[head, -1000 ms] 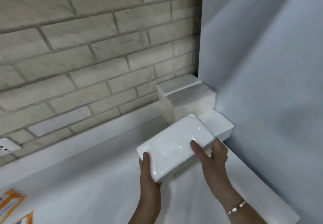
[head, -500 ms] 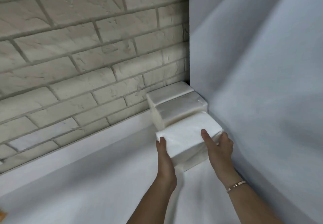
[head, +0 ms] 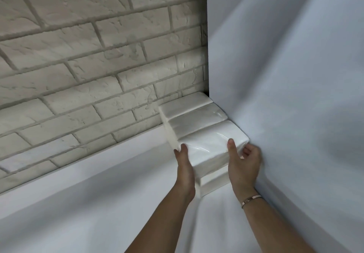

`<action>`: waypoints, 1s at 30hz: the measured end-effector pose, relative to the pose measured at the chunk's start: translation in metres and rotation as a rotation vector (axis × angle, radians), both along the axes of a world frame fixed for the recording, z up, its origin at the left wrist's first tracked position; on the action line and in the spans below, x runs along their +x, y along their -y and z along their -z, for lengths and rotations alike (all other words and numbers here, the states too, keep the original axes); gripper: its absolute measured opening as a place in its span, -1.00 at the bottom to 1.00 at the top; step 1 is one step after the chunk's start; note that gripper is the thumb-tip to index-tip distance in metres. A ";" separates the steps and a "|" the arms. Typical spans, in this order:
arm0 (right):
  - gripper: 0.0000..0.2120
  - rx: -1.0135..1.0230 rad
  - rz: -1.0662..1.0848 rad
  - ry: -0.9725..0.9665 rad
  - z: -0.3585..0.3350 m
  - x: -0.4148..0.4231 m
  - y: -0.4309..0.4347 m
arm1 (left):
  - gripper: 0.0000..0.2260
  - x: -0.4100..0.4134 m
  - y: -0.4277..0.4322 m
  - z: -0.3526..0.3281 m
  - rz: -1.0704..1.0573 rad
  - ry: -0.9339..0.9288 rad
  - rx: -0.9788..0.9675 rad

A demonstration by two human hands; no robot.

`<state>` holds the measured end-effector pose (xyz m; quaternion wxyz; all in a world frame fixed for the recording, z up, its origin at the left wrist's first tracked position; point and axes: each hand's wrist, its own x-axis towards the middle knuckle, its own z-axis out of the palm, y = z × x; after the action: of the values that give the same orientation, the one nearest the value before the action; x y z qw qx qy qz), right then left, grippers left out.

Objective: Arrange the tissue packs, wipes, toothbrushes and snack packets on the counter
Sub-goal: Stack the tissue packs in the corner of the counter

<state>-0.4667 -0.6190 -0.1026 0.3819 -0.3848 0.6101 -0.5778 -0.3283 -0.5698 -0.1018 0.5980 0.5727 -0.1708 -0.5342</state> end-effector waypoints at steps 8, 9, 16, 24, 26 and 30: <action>-0.47 0.012 -0.313 0.043 0.017 -0.024 -0.032 | -0.05 0.003 -0.002 -0.009 0.111 -0.007 0.003; -0.48 0.002 -0.329 0.023 0.018 -0.026 -0.039 | -0.04 0.006 -0.004 -0.012 0.133 0.002 0.018; -0.58 0.053 -0.324 0.084 0.031 -0.019 -0.098 | -0.60 0.029 -0.064 -0.028 0.098 0.051 0.087; -0.58 -0.006 -0.406 -0.050 0.027 0.025 -0.166 | -0.81 0.061 -0.185 -0.020 0.045 0.268 0.136; -0.59 -0.023 -0.443 -0.066 0.018 0.045 -0.186 | -0.81 0.079 -0.218 -0.020 0.022 0.273 0.137; -0.62 -0.028 -0.491 -0.054 0.005 0.076 -0.215 | -0.82 0.105 -0.257 -0.027 -0.033 0.260 0.100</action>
<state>-0.3903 -0.4041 -0.1075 0.4889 -0.5421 0.5003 -0.4656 -0.2237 -0.3128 -0.0752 0.5503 0.6689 -0.2105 -0.4532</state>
